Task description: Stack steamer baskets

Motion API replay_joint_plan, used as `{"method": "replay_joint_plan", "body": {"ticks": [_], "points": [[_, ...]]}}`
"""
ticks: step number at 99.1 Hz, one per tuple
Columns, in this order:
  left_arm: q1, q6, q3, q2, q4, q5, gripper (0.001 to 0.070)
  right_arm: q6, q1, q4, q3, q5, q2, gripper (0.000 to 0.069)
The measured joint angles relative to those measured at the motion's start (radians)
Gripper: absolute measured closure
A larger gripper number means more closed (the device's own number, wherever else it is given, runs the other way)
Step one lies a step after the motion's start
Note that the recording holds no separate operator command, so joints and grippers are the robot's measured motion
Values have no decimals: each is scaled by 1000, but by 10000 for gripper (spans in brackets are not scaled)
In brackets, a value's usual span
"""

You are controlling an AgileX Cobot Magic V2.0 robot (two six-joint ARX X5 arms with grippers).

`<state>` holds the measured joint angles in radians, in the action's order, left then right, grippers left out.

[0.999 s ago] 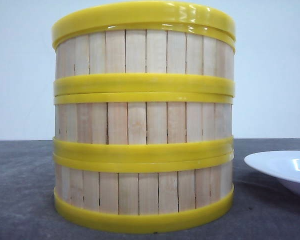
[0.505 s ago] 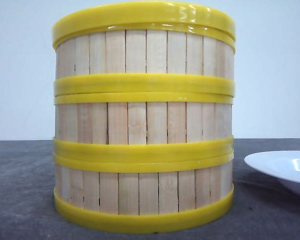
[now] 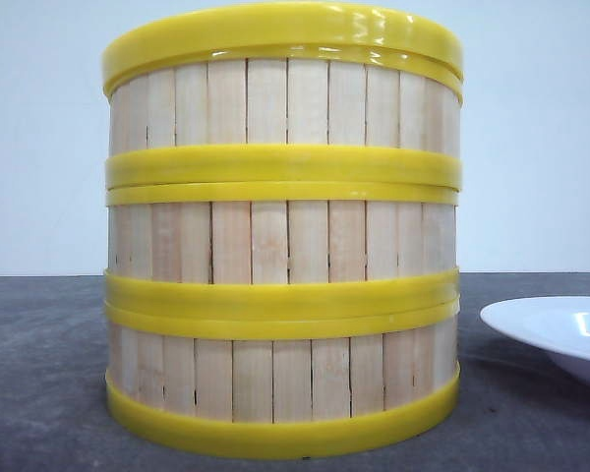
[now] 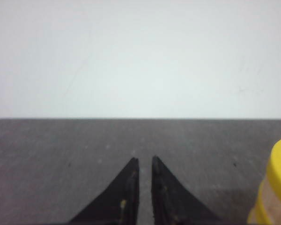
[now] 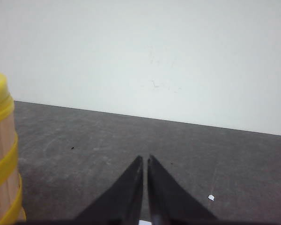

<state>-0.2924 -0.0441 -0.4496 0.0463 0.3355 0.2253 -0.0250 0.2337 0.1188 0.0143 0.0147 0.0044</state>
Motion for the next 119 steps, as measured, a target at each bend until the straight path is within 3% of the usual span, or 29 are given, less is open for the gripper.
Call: {"method": "replay_joint_plan", "body": {"ticks": [8,23,30,45,66,119], "points": [[85,-43,126,-43,-90,-79,685,0,0,1,0,2,0,677],[172,-109,336,-40,-194,-314,685,1,0,5,0,5,0,677],[188,-122,396,-40,-201,-349,685,1,0,4,0,8,0,677],[196,-138,417,-43,-223,-315,685,3,0,5,0,9,0,677],[196,-145,417,-42,-246,-125,685,3,0,5,0,10,0,677],[196,-151,417,-42,-251,-119,685,3,0,5,0,10,0,677]]}}
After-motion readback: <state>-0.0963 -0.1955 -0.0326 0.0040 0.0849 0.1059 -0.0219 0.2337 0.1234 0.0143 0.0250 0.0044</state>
